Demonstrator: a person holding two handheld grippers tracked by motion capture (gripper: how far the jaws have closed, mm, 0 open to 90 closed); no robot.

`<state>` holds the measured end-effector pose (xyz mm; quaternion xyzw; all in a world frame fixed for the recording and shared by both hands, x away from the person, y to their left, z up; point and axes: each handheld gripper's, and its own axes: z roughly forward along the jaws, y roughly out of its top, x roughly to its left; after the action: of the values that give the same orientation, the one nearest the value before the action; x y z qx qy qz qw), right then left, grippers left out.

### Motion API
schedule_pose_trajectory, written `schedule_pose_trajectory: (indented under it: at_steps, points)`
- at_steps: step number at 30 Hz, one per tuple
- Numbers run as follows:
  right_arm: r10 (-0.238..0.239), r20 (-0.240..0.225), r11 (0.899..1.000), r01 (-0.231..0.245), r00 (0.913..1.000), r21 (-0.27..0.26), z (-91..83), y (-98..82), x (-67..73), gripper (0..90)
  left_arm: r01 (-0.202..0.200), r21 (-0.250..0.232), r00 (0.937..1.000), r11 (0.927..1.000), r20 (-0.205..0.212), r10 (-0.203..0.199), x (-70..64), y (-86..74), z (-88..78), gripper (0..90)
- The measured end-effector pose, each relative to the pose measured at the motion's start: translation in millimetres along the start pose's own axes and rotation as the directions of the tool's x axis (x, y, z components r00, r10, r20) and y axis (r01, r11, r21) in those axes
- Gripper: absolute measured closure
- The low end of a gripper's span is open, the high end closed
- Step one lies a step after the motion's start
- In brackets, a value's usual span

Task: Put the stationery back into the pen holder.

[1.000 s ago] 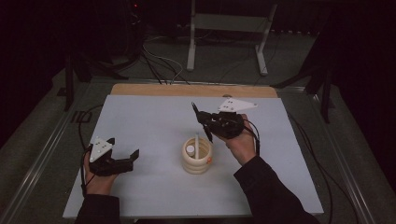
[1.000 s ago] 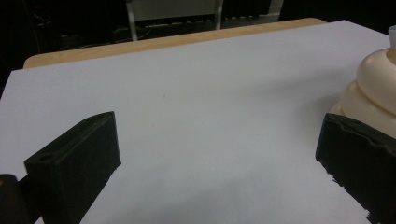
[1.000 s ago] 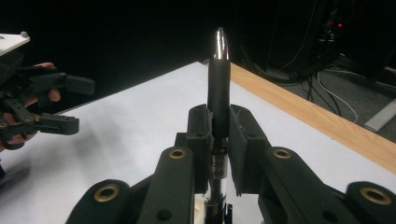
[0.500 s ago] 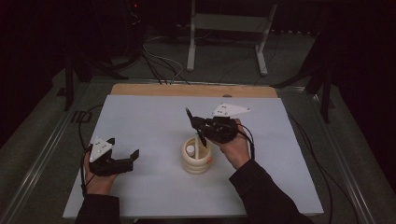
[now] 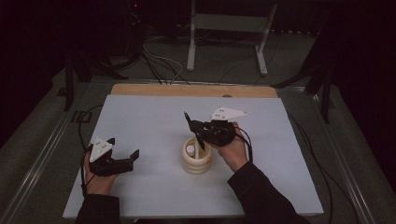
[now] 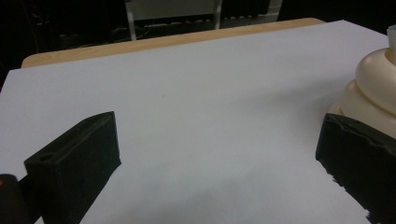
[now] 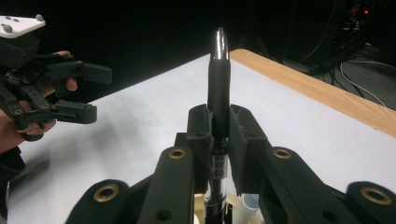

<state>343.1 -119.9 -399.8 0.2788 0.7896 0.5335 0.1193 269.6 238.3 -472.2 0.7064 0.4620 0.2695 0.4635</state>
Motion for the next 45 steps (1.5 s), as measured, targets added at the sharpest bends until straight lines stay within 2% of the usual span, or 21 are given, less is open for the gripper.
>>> schedule_pose_trajectory:
  at_steps: [31, 36, 38, 41, 45]
  points:
    - [0.026, -0.007, 1.000, -0.026, 0.9996, 0.005, 7.3, -19.4, -6.6, 78.9, 0.000, 0.006, 1.0000, 1.0000, 0.005, 0.000, -0.7, -0.9, 1.1, 0.2]
    - [0.033, -0.006, 0.999, -0.032, 0.9995, 0.018, 8.5, -25.9, -7.9, 77.7, -0.002, 0.009, 1.0000, 1.0000, 0.007, 0.002, -0.7, -1.0, 1.1, 0.2]
    - [0.031, -0.013, 0.999, -0.031, 0.9994, 0.012, 8.0, -28.7, -8.7, 64.5, 0.000, 0.007, 1.0000, 1.0000, 0.006, 0.000, -0.6, -0.9, 0.8, 0.2]
    - [0.044, -0.031, 0.999, -0.044, 0.9986, 0.001, 3.8, -30.4, -11.1, 38.4, 0.003, 0.005, 1.0000, 1.0000, 0.005, -0.003, 0.0, -1.0, 0.3, 0.2]
    - [0.052, 0.025, 0.999, -0.051, 0.9984, -0.015, -7.5, -31.4, -12.8, 14.0, 0.002, 0.003, 1.0000, 1.0000, 0.003, -0.002, 0.6, -1.0, -0.9, 0.2]
